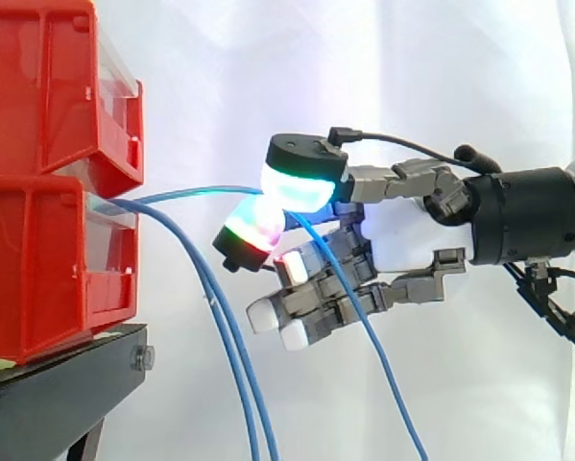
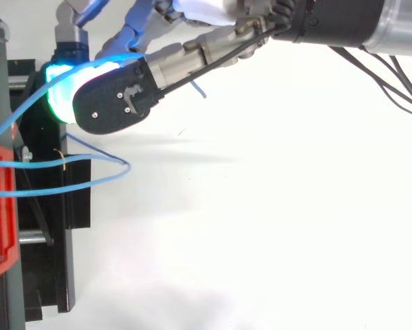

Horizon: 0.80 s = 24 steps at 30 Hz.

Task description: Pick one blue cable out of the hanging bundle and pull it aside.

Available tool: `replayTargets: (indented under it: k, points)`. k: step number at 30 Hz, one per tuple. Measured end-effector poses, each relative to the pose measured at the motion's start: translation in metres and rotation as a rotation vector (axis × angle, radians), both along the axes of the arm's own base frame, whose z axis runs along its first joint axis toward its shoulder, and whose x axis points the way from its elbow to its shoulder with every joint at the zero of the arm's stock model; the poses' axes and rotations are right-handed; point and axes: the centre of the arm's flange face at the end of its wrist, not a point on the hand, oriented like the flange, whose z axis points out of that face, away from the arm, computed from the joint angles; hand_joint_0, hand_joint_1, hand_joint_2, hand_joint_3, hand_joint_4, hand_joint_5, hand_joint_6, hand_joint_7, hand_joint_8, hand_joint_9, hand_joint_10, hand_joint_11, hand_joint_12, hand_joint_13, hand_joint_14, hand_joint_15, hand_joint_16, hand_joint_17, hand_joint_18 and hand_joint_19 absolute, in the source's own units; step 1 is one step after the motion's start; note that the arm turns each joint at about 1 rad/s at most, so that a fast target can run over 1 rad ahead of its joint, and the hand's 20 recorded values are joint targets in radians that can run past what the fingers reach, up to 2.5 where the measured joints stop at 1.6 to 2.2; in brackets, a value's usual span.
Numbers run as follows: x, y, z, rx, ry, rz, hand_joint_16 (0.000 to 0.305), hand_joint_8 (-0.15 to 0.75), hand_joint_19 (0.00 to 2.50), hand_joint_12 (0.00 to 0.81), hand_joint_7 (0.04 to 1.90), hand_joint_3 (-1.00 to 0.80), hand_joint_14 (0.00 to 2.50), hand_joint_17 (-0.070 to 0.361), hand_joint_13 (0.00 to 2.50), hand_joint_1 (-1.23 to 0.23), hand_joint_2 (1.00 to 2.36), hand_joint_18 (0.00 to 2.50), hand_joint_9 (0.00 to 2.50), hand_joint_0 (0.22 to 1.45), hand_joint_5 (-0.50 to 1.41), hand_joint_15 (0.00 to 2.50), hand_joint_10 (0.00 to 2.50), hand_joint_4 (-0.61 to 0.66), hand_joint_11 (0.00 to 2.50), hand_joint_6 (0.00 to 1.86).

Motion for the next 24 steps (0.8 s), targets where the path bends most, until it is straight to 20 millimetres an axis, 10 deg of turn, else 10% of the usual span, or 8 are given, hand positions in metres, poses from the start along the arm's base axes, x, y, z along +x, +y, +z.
replayTargets:
  k: [12,24]
  points:
    - [-0.004,0.000,-0.012,0.016,0.025,-0.002,0.040,0.243,0.46,0.264,0.79,-0.42,0.02,0.090,0.73,-0.65,1.01,0.61,1.02,0.53,-0.12,0.44,0.02,0.06,0.67,0.87]
    - [-0.010,-0.004,-0.023,0.054,0.044,-0.013,0.038,0.240,0.47,0.253,0.93,-0.29,0.02,0.086,0.74,-0.50,1.02,0.60,1.07,0.58,-0.11,0.45,0.02,0.01,0.66,0.89]
